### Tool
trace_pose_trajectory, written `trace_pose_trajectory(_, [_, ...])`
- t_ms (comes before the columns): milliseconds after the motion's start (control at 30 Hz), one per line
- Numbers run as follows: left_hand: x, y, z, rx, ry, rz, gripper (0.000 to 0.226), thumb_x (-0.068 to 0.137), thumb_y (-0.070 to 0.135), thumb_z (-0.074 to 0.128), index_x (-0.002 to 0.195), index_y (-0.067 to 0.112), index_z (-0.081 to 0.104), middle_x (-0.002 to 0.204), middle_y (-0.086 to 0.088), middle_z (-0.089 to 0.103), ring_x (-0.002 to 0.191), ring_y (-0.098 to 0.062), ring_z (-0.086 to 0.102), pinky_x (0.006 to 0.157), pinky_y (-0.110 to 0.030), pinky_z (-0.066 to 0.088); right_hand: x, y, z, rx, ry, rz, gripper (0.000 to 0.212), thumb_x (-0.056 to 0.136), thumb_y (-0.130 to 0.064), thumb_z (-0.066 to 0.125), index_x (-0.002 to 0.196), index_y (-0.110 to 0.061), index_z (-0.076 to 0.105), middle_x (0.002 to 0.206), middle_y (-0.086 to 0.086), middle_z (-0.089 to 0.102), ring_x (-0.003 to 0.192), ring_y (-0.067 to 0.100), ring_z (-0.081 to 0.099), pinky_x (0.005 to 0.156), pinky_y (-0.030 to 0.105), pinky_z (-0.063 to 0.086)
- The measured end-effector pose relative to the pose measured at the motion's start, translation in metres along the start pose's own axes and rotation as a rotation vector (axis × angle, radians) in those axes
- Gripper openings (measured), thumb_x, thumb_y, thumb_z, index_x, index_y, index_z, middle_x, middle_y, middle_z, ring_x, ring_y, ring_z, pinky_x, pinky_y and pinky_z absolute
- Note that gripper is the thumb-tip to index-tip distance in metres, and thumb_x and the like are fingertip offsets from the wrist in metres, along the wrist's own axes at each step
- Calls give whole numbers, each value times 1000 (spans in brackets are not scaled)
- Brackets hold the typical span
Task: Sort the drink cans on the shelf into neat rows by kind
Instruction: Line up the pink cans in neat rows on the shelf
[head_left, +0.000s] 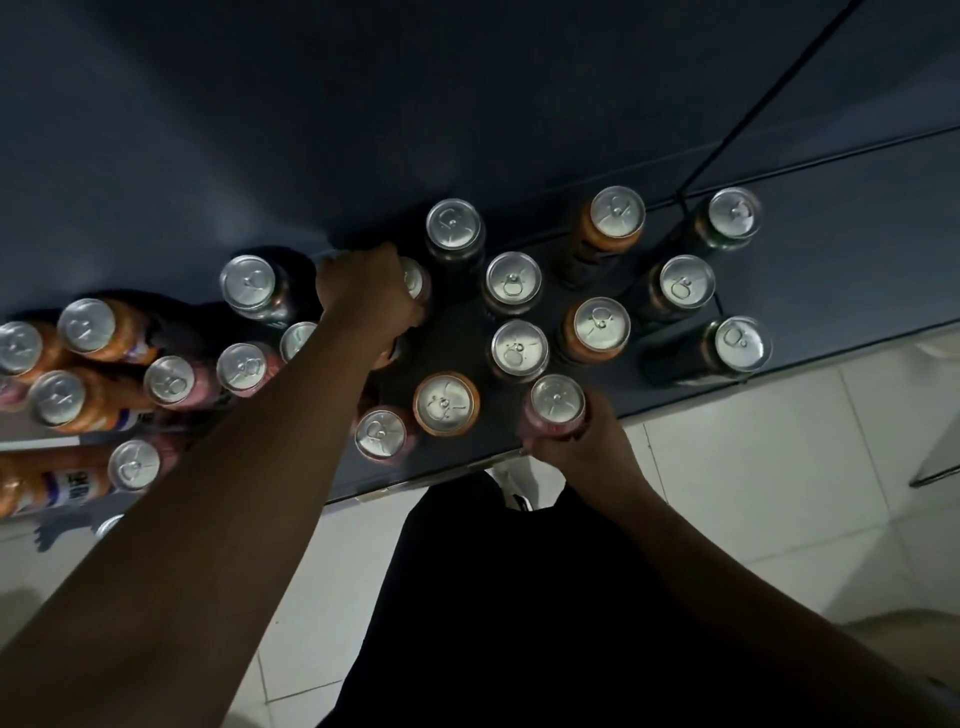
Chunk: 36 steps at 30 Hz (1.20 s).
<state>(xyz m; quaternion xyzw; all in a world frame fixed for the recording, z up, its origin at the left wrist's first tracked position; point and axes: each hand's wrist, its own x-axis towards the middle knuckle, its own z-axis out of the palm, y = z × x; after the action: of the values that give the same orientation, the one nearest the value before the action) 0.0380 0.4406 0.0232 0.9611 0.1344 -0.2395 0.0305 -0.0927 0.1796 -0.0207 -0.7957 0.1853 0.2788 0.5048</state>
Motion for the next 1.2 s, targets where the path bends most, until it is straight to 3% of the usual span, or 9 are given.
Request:
trace_pose_trajectory(167, [-36,-2,-32,-53,167,-5,62,71,50,81,118,17,57,117,-15,68,114,-38,59,100,-44,32,-22,-36,-25,187,-79,-40,64,62,-11,88,121,-16,63,106,2,75,99,19,73,87,41,60])
trace_pose_trajectory(267, [-64,-5,-52,-210,220,-20,70,65,56,80,119,17,59,117,-15,66,112,-40,58,97,-45,39,-39,-72,-40,259,-154,-66,50,71,-15,82,119,-21,66,106,1,76,103,21,72,87,39,59])
trace_pose_trajectory(367, [-90,-17,-69,-646,219,71,67,52,58,80,108,23,66,104,0,71,99,-25,67,86,-45,56,-51,-109,-51,335,-231,-83,49,70,-26,73,119,-24,66,110,1,75,107,24,70,89,40,59])
trace_pose_trajectory(500, [-133,-24,-85,-1114,208,222,33,71,31,83,100,32,68,93,14,74,85,4,69,76,-24,56,-65,-151,-58,447,-291,-135,60,67,-31,77,124,-15,64,114,8,74,110,28,69,94,44,56])
trace_pose_trajectory(633, [-152,-19,-79,-1580,288,56,50,76,38,75,120,19,65,105,4,73,94,-7,70,75,-20,55,-80,-181,-64,576,-374,-163,61,71,-36,77,125,-11,64,114,9,74,109,27,68,97,50,53])
trace_pose_trajectory(733, [-154,-2,-83,-2058,165,-98,70,72,50,74,126,6,61,104,-7,69,88,-18,69,63,-28,57,-86,-197,-68,651,-406,-166,61,71,-46,80,121,-14,66,110,8,75,104,26,70,89,48,59])
trace_pose_trajectory(833, [-159,13,-90,-2365,37,-129,75,82,54,67,137,4,56,112,-14,69,95,-24,70,75,-36,60,-91,-209,-69,689,-438,-185,86,50,-61,92,115,-13,66,96,9,76,87,22,74,78,43,62])
trace_pose_trajectory(1000, [-171,27,-101,-2542,-167,-91,53,89,53,61,121,10,61,92,-8,73,81,-19,71,87,-37,54,-91,-215,-80,753,-428,-184,108,38,-63,96,126,-11,60,97,10,75,92,26,74,75,40,61])
trace_pose_trajectory(1200, [-181,48,-107,-2474,-277,-25,73,78,41,76,141,11,54,112,-11,72,96,-24,68,85,-39,55,-92,-211,-111,712,-341,-206,110,43,-66,93,132,-13,58,118,17,73,111,34,69,86,45,61])
